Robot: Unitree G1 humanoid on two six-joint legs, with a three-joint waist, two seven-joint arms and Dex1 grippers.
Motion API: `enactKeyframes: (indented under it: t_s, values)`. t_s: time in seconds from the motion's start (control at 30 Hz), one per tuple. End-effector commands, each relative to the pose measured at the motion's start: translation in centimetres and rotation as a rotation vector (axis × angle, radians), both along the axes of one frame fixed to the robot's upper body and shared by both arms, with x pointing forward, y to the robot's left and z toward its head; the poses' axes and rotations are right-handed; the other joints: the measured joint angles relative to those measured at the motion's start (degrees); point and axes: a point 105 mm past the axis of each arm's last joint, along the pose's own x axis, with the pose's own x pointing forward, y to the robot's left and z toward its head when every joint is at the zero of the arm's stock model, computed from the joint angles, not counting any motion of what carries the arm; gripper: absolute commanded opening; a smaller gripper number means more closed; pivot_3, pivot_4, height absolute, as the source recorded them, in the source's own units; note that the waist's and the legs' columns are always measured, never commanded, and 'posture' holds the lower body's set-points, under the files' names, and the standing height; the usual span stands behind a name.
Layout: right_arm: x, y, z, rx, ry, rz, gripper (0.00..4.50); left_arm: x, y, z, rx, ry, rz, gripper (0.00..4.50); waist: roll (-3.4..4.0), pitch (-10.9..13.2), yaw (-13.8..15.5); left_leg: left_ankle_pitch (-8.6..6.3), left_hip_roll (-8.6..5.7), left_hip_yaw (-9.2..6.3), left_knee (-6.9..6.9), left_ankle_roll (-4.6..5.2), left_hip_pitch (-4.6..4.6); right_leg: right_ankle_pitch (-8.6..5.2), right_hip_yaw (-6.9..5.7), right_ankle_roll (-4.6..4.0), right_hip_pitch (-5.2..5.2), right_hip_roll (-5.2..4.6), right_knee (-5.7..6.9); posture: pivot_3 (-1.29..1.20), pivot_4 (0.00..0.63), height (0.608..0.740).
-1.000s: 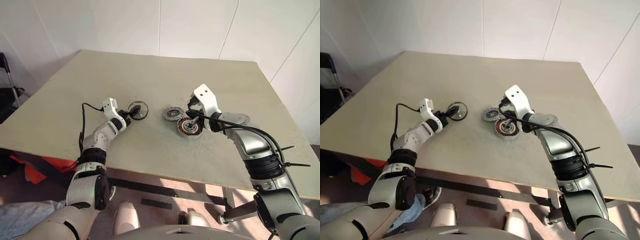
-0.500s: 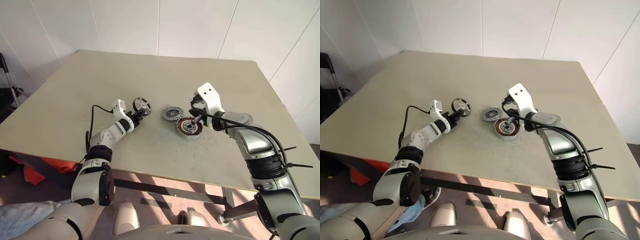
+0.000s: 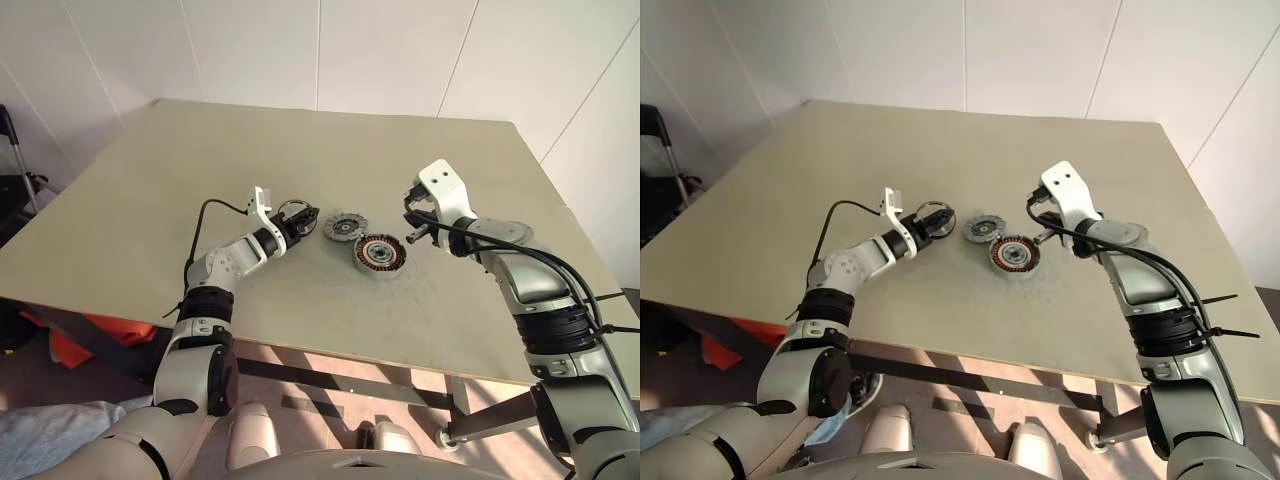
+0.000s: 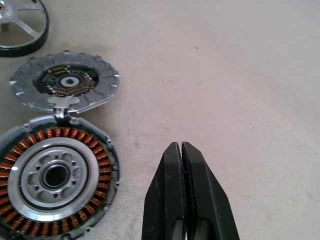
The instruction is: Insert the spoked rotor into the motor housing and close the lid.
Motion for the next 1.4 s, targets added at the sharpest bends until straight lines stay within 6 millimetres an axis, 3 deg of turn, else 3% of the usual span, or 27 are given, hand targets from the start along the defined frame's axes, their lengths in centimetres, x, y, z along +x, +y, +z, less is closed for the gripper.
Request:
enactKeyframes:
  t_s: [0.03,0.13,0.27,0.47,1.03,1.3,1.4]
  values:
    - [0.4,0.2,1.9,-0.002,-0.077,0.005,0.0,0.4,0.9,0.2,-0.026,0.01,0.043,1.21,0.02,0.01,-0.04,0.0,0.0,0.0,0.0,0.01,0.0,0.0,0.0,0.0,0.0,0.0,0.0,0.0,0.0,0.74]
    - [0.3,0.7,1.6,0.002,-0.072,0.016,0.0,-0.2,1.8,0.0,-0.086,0.022,0.055,1.21,0.02,0.01,0.03,-0.02,-0.01,0.0,0.0,0.04,-0.01,0.0,0.0,0.0,0.01,-0.01,-0.01,0.0,0.0,0.74]
    - [0.3,1.1,1.4,0.007,-0.067,0.028,0.0,-1.0,4.6,1.3,-0.22,-0.022,0.112,1.21,0.03,0.02,-0.01,-0.03,0.0,0.01,0.0,0.04,-0.03,0.0,-0.01,0.0,-0.02,0.0,-0.02,0.0,0.0,0.74]
    - [0.5,1.7,1.3,0.011,-0.062,0.046,0.0,-1.6,7.3,0.4,-0.227,0.016,0.205,1.21,0.05,0.03,0.03,-0.07,0.0,0.01,0.03,0.11,0.0,-0.01,-0.01,0.0,0.03,-0.01,-0.01,0.0,0.0,0.74]
    - [0.4,1.6,1.4,0.016,-0.063,0.036,0.0,0.1,4.7,-1.1,-0.217,0.107,0.19,1.21,0.05,0.03,0.1,-0.06,0.0,0.0,0.01,0.09,-0.02,-0.01,-0.01,0.02,0.02,0.0,-0.03,0.0,0.0,0.74]
    - [0.4,1.5,1.3,0.013,-0.063,0.032,0.0,0.2,4.7,-0.9,-0.192,0.071,0.181,1.21,0.05,0.03,0.12,-0.03,0.0,0.0,0.0,0.05,-0.02,-0.01,-0.01,0.01,0.02,-0.01,-0.03,0.0,0.0,0.74]
    - [0.4,1.5,1.2,0.013,-0.06,0.033,0.0,-0.2,4.9,-1.2,-0.2,0.078,0.178,1.82,0.05,0.03,0.11,-0.04,0.0,0.0,0.0,0.07,-0.02,-0.01,-0.01,0.01,0.02,-0.01,-0.04,0.0,0.0,0.74]
